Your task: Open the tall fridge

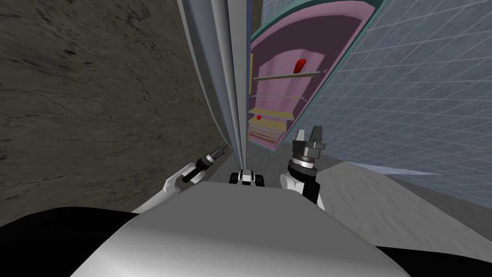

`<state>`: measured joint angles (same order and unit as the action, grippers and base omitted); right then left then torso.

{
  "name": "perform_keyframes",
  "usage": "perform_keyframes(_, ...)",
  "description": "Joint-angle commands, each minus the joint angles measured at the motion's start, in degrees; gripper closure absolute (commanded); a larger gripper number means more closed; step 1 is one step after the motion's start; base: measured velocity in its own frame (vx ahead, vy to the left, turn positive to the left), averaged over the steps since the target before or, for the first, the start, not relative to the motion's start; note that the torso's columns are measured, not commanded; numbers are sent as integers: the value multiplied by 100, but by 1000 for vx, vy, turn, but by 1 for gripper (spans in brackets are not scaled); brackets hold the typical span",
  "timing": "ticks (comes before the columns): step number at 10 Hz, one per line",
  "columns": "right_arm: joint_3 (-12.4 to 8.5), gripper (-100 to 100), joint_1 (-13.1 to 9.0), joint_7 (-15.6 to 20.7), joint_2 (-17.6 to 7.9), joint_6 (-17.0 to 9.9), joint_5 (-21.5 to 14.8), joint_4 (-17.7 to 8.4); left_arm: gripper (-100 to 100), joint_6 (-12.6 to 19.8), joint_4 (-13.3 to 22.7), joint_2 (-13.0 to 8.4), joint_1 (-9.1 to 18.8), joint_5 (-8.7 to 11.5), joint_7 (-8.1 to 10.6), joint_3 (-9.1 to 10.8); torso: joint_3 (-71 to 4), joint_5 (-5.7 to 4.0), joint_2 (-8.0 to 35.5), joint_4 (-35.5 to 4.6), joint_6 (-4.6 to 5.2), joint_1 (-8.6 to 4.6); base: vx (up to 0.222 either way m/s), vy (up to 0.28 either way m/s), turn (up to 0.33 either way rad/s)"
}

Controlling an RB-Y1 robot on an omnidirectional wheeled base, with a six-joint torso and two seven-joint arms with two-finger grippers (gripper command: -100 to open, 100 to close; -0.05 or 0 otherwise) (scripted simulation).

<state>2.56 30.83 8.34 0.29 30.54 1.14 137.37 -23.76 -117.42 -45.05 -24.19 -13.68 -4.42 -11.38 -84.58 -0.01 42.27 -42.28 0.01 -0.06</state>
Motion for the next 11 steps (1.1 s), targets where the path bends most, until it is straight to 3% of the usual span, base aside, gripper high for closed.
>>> perform_keyframes(1,0,0,0,0,0,0,0,0,100,-37,-31,-30,-28,2,9,-4,1,-5,1,-1,0,-13,-6,86,-21)
perform_keyframes(2,1,0,0,0,1,0,0,0,-100,70,-266,-175,-91,52,94,63,1,-7,1,0,-1,-23,4,29,94)
perform_keyframes(10,1,0,0,0,2,0,0,0,-100,493,-1241,-766,-372,252,435,336,1,1,1,0,-1,6,6,-6,75)
perform_keyframes(11,1,0,0,0,2,0,0,0,-100,472,-1168,-718,-340,232,404,305,1,2,1,0,-1,9,1,10,16)
